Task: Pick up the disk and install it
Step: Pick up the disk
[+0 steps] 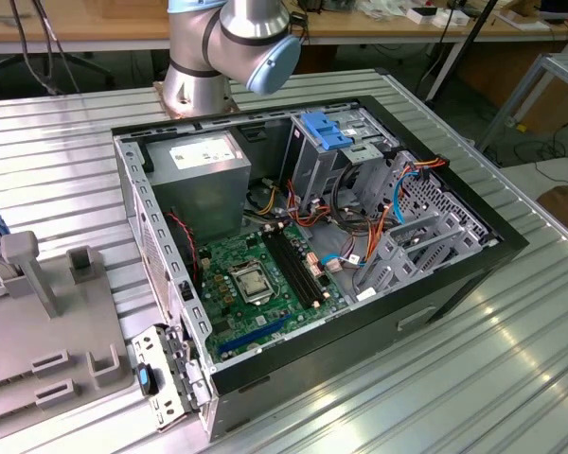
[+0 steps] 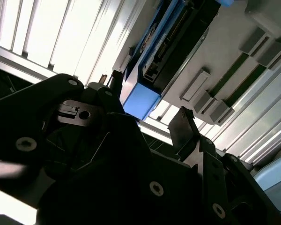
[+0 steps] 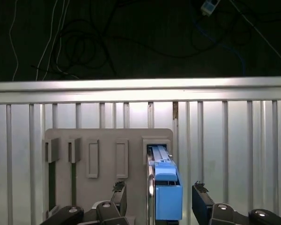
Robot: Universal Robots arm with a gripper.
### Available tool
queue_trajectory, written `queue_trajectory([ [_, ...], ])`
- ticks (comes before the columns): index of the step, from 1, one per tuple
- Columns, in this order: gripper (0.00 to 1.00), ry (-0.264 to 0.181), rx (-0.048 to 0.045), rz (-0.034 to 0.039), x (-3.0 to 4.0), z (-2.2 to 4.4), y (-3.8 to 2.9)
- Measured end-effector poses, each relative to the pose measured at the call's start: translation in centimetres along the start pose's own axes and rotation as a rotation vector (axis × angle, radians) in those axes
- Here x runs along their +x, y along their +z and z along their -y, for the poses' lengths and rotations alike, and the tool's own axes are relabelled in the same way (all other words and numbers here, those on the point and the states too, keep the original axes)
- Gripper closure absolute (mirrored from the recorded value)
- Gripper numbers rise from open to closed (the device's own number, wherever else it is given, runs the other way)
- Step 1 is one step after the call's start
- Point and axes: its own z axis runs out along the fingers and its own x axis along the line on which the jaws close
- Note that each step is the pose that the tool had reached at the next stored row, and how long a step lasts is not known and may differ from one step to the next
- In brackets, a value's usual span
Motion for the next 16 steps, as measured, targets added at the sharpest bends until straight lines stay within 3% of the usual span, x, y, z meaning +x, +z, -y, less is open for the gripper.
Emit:
queue_trajectory([
  [5, 0.34, 0.000, 0.0000, 0.0000, -0.17, 0.06, 1.05],
  [9, 0.35, 0.000, -0.0004, -0.0001, -0.39, 0.06, 1.40],
  [10, 0.42, 0.000, -0.0004, 0.0000, -0.39, 0.06, 1.42],
  [12, 0.42, 0.000, -0.0002, 0.0001, -0.55, 0.05, 1.50],
  [14, 0.58, 0.000, -0.0003, 0.0000, -0.65, 0.06, 1.52],
  [16, 0.58, 0.000, -0.0003, 0.0000, -0.63, 0.05, 1.54],
])
